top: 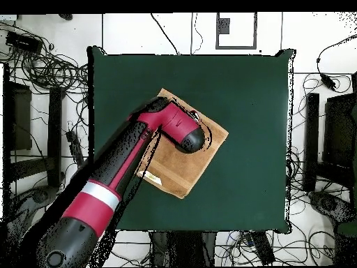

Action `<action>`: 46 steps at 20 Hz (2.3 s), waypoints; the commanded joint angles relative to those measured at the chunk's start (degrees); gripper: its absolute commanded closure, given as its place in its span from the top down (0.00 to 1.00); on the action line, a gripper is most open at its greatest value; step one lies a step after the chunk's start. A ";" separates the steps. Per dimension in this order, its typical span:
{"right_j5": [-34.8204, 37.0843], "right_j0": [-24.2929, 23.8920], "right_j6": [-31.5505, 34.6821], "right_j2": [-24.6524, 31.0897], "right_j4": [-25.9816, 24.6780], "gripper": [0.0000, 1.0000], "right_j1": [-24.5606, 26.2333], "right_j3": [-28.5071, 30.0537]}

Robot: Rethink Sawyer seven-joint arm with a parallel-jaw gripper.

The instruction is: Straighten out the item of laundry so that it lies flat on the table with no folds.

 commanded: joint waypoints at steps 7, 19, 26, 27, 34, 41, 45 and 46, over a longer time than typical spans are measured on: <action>-0.02 7.54 2.63 3.48 -1.67 0.00 -0.27 8.35; -2.94 9.05 3.80 2.81 -9.23 0.00 4.05 10.03; -5.53 10.28 5.68 2.95 -13.17 0.00 4.11 12.45; -5.78 10.52 6.26 3.14 -13.61 0.00 4.03 12.62; -6.23 12.05 7.35 5.47 -14.19 0.00 2.61 15.18; -5.39 14.36 8.85 6.87 -13.89 0.00 3.63 18.74; -4.44 15.03 8.93 8.08 -13.57 0.00 5.01 19.70; -4.13 15.31 9.28 8.39 -13.70 0.00 5.93 19.74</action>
